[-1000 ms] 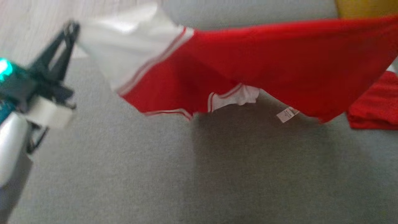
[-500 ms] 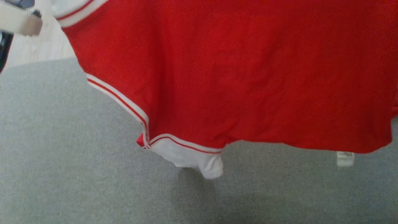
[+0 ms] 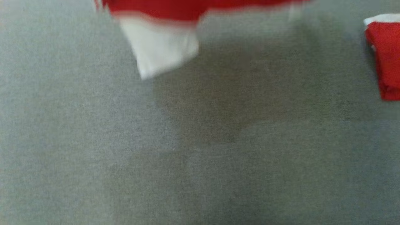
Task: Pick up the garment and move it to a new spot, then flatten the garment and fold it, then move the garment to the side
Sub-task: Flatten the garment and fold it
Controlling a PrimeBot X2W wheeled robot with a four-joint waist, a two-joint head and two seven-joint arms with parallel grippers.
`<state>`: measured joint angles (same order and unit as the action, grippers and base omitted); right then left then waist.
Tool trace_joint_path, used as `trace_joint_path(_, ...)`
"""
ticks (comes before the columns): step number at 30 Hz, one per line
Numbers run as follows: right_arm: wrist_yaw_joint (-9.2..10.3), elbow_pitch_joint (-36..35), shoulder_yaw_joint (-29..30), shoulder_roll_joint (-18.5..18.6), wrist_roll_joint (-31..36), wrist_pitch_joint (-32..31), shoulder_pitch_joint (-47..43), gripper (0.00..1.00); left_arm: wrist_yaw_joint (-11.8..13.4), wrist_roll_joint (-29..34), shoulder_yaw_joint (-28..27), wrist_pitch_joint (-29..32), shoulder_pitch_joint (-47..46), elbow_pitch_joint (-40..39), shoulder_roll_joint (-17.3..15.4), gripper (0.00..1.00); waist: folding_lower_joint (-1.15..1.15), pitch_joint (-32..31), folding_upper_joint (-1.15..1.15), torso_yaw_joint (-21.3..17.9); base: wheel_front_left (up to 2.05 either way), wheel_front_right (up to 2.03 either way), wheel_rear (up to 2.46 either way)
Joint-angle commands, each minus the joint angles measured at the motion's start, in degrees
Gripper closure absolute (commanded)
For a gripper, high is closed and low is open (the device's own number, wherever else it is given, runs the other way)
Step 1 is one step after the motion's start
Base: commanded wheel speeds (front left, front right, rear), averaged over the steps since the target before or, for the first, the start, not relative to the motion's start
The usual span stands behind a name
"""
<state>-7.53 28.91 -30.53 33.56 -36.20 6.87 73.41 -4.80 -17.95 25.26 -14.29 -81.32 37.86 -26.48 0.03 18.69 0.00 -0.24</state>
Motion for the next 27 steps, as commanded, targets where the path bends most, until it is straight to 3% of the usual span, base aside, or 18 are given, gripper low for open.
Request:
trace_joint_path(1,0.04,0.76,0.37,0.39,1.44,2.86,3.21,1.00,0.20,-0.16,-2.62,-0.47,-3.56,-0.92,-1.61,1.00,-0.03,2.79,0.00,1.35,0.00,0.00,0.00)
trace_joint_path(7,0.04,7.88,-3.44,0.88,2.80,5.99,4.52,1.00,-2.08,-3.14,-2.41,-0.68,0.26,-2.42,1.38,1.00,-0.03,5.40,0.00,2.99,0.00,0.00,0.00)
trace_joint_path(16,0.04,13.71,-8.89,0.53,-4.07,7.55,-7.93,1.00,-2.66,-3.79,4.40,-0.70,21.18,-12.03,-1.42,1.00,-0.03,5.06,0.00,3.48,0.00,0.00,0.00)
trace_joint_path(21,0.04,12.00,-9.76,2.88,-8.75,7.98,-20.62,1.00,-2.68,-3.82,4.43,-0.70,37.00,-17.66,-3.90,1.00,-0.03,0.89,0.00,3.11,0.00,0.00,0.00)
trace_joint_path(27,0.04,4.15,-8.93,7.03,-12.95,8.10,-37.04,1.00,-1.32,-4.53,3.27,-0.71,56.26,-22.02,-4.32,1.00,-0.03,-5.35,0.00,2.22,0.00,0.00,0.00)
